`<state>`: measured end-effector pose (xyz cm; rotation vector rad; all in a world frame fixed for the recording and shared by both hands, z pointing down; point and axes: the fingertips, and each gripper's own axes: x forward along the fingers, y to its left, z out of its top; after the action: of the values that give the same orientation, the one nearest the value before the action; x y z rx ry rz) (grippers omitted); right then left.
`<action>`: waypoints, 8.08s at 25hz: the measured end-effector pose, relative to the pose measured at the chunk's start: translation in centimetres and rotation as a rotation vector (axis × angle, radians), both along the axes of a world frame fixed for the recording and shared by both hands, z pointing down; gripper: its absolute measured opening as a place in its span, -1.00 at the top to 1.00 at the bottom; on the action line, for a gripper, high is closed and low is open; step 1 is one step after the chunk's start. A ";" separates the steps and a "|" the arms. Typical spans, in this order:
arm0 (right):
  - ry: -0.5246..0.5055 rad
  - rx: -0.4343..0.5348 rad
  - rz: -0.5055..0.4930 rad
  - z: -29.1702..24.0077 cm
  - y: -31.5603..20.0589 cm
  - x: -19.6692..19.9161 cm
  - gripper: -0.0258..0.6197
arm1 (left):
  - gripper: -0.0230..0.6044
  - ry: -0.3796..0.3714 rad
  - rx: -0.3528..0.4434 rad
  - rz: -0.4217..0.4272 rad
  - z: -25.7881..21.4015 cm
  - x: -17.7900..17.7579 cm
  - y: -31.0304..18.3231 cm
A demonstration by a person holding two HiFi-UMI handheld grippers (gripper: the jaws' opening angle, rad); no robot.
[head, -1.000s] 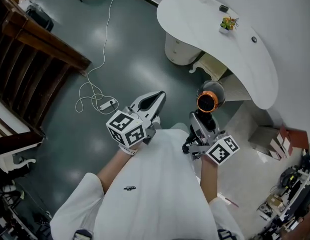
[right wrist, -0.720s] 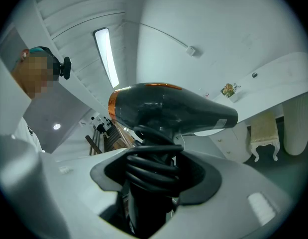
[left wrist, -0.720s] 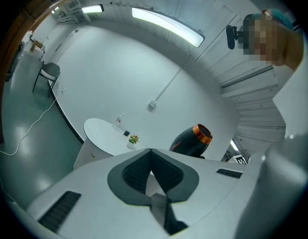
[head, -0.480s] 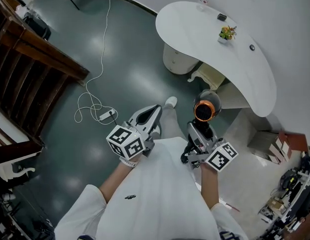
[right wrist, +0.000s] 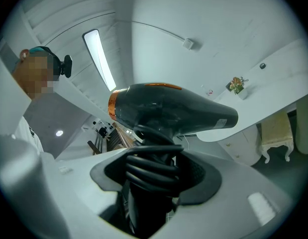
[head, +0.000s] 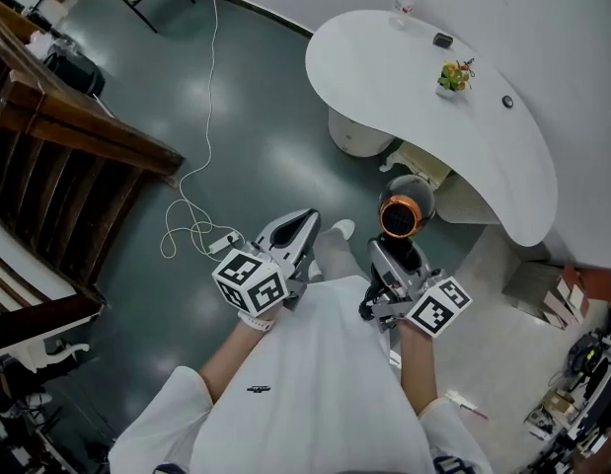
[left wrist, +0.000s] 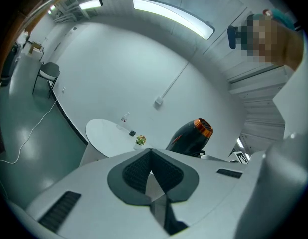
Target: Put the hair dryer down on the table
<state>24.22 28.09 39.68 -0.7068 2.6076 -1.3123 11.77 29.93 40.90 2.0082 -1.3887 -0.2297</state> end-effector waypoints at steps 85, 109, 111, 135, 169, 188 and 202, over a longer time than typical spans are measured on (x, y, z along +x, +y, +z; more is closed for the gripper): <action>0.045 -0.084 0.575 2.1 -39.7 -18.0 0.04 | 0.92 0.063 0.013 0.472 -0.5 -19.7 -44.8; 0.374 -0.075 0.357 11.1 -46.9 -22.4 0.04 | 0.92 0.076 -0.092 0.377 3.9 -22.5 -47.0; 0.413 -0.074 0.351 12.4 -47.5 -22.3 0.04 | 0.92 0.070 -0.094 0.377 4.1 -22.6 -47.1; 0.659 -0.204 0.196 27.0 -53.1 -24.3 0.04 | 0.92 0.042 -0.120 0.343 4.7 -24.1 -49.7; 0.948 -0.098 0.018 33.0 -53.7 -25.0 -0.06 | 0.92 0.028 -0.129 0.311 4.5 -24.7 -48.1; 0.866 0.027 0.148 23.7 -50.2 -23.5 -0.07 | 0.92 0.030 -0.066 0.371 2.7 -22.9 -45.0; 0.797 0.185 0.205 14.1 -46.5 -23.0 -0.02 | 0.92 0.026 -0.016 0.395 1.5 -22.6 -43.6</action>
<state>1.25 -18.41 53.77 -1.6836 3.0306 -0.8085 -10.86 -13.70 42.45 2.2060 -0.9468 -0.0666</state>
